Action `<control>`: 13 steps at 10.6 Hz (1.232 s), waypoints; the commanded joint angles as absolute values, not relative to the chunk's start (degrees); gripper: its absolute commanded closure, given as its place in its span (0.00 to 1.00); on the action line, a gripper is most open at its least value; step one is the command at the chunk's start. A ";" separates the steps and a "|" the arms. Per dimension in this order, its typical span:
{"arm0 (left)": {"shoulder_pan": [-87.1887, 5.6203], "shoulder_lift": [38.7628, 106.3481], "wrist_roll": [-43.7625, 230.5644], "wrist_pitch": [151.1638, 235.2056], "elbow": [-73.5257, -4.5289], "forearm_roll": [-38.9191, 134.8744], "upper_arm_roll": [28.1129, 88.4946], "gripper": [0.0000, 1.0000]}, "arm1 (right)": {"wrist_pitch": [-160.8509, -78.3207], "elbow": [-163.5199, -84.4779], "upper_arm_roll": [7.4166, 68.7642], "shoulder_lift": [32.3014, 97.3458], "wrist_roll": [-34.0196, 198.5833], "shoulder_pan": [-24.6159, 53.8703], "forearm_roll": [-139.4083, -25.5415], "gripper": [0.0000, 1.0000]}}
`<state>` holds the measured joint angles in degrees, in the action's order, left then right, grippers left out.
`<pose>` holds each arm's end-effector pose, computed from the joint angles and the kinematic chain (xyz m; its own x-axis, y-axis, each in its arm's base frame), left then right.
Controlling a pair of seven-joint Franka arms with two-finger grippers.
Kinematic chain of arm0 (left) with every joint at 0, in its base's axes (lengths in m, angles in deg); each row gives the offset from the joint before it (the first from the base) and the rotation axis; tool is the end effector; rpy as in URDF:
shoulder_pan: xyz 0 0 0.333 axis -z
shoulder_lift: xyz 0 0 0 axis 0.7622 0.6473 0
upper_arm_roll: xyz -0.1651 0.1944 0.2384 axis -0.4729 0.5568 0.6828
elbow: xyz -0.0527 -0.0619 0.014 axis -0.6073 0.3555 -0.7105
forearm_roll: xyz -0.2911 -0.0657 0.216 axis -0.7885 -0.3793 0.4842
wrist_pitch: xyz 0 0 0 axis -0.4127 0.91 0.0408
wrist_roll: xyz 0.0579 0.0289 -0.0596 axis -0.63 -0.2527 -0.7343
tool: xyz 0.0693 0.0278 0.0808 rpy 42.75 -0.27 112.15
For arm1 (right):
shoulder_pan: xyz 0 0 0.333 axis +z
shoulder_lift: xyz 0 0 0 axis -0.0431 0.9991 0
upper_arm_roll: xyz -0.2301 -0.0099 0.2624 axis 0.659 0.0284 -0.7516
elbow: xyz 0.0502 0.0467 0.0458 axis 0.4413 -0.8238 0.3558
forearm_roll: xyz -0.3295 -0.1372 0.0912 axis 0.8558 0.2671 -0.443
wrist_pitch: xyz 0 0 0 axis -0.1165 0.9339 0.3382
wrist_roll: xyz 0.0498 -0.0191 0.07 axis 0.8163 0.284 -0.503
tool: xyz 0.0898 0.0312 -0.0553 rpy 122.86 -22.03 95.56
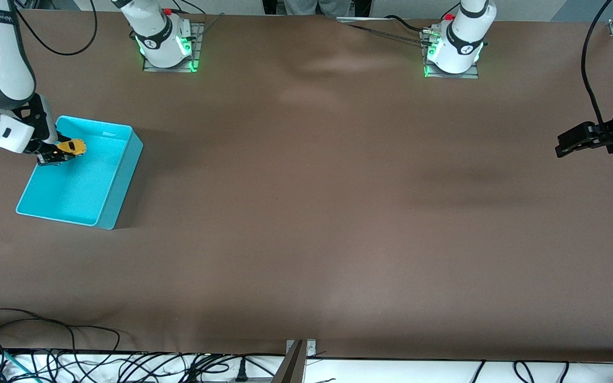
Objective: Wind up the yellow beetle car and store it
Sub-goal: 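Lift the car and lower it into the cyan box with the right gripper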
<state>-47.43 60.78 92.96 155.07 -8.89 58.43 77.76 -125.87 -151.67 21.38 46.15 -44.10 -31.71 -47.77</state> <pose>0.5896 -0.0092 0.6600 0.9930 0.0919 -0.0740 0.0893 -0.9953 -0.0385 0.4799 -0.1549 0.3765 -0.3665 0.9191 0.1447 0.9194 0.3816 -0.0949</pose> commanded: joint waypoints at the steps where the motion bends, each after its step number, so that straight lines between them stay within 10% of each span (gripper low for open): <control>1: -46.93 59.85 92.22 155.21 -9.63 56.88 78.21 0.00 | -132.09 -157.50 20.16 44.61 -49.25 -34.81 -48.97 1.00; 12: -46.85 59.85 92.14 155.21 -9.63 56.88 78.21 0.00 | -148.90 -166.04 20.07 51.64 -57.44 -40.97 -49.23 1.00; 13: -46.85 59.85 92.14 155.21 -9.63 56.79 78.21 0.00 | -148.90 -166.04 20.16 51.73 -57.44 -41.05 -49.49 0.69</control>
<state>-47.26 60.78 92.96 155.07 -8.89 58.42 77.70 -148.41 -166.06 21.16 52.02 -55.65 -39.72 -47.89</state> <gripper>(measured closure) 0.000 0.520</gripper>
